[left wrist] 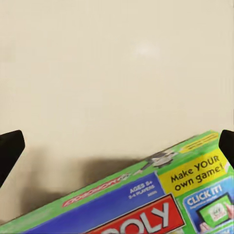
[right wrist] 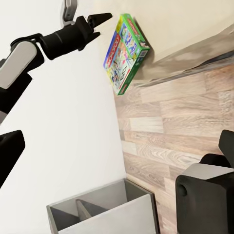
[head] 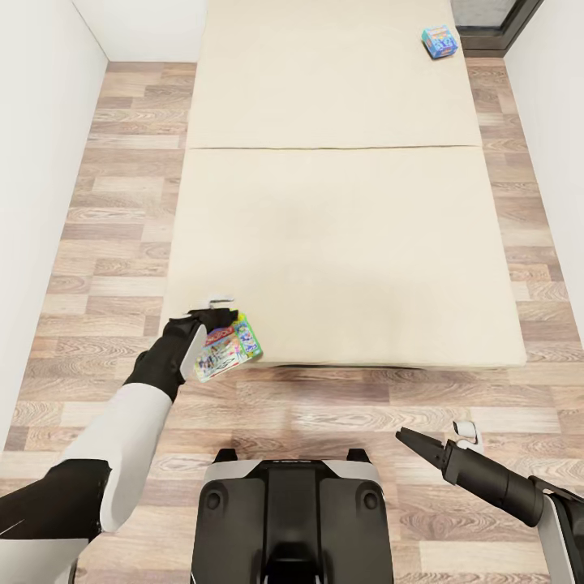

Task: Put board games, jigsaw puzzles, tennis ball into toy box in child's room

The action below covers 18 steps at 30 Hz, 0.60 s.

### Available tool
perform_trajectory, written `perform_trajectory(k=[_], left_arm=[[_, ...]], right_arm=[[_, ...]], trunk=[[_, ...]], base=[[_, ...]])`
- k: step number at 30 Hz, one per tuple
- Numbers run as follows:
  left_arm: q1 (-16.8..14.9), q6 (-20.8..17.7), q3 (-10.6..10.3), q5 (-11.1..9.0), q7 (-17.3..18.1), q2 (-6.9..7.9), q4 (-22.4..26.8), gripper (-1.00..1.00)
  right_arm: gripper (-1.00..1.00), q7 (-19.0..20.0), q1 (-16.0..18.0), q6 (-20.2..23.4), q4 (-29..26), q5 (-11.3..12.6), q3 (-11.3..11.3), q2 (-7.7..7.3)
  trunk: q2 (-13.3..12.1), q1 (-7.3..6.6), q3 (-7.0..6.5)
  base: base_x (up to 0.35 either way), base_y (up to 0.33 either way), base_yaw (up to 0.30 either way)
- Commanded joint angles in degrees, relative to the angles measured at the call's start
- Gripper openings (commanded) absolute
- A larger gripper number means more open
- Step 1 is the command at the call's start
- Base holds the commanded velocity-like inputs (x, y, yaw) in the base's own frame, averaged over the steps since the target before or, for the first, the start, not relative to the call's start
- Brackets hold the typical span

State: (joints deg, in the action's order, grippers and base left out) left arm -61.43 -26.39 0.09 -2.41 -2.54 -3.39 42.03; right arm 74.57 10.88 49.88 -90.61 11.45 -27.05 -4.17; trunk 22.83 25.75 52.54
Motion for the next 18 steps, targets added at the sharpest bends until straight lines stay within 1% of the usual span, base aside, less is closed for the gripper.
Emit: perform_trajectory(k=[1,2,7,11,13,14,15,18], left_arm=[[0.0,-0.5,0.1,-0.3,-0.2,0.19,0.3,1.0],[0.0,-0.8,0.1,-0.4,-0.2,0.57,0.6,1.0],[0.0,-1.2,0.2,-0.5,-0.2,1.35,1.2,1.0],[0.0,-1.4,0.3,-0.7,-0.1,2.36,1.4,1.0],[0.0,-1.6,0.6,-0.8,-0.1,3.13,1.6,1.0],[0.0,-1.7,0.8,-0.8,0.0,3.42,1.7,1.0],[0.0,-2.0,1.4,-0.9,0.0,4.1,2.1,1.0],[0.0,-3.0,3.0,-1.2,0.1,5.33,2.7,1.0]], right_arm=[[1.0,0.1,0.0,0.4,0.0,0.2,0.0,-0.02],[1.0,0.1,0.0,0.4,0.0,0.2,0.0,-0.03],[1.0,0.0,0.0,0.4,0.0,0.2,0.0,-0.01],[1.0,0.0,0.0,0.4,0.0,0.2,0.0,0.02],[1.0,0.0,0.0,0.4,0.0,0.2,0.0,0.01],[1.0,0.0,0.0,0.4,0.0,0.2,0.0,0.0],[1.0,0.0,0.0,0.4,0.0,0.2,0.0,0.0],[1.0,-0.1,0.0,0.4,0.0,0.1,0.0,0.02]], trunk=[[0.1,0.03,0.06],[0.1,0.03,0.06],[0.1,0.03,0.06],[0.1,0.03,0.06],[0.1,0.03,0.06],[0.1,0.03,0.06],[0.1,0.03,0.06],[0.1,0.03,0.06]], base=[[0.0,0.0,0.0],[0.0,0.0,0.0],[0.0,0.0,0.0],[0.0,0.0,0.0],[0.0,0.0,0.0],[0.0,0.0,0.0],[0.0,0.0,0.0],[0.0,0.0,0.0]])
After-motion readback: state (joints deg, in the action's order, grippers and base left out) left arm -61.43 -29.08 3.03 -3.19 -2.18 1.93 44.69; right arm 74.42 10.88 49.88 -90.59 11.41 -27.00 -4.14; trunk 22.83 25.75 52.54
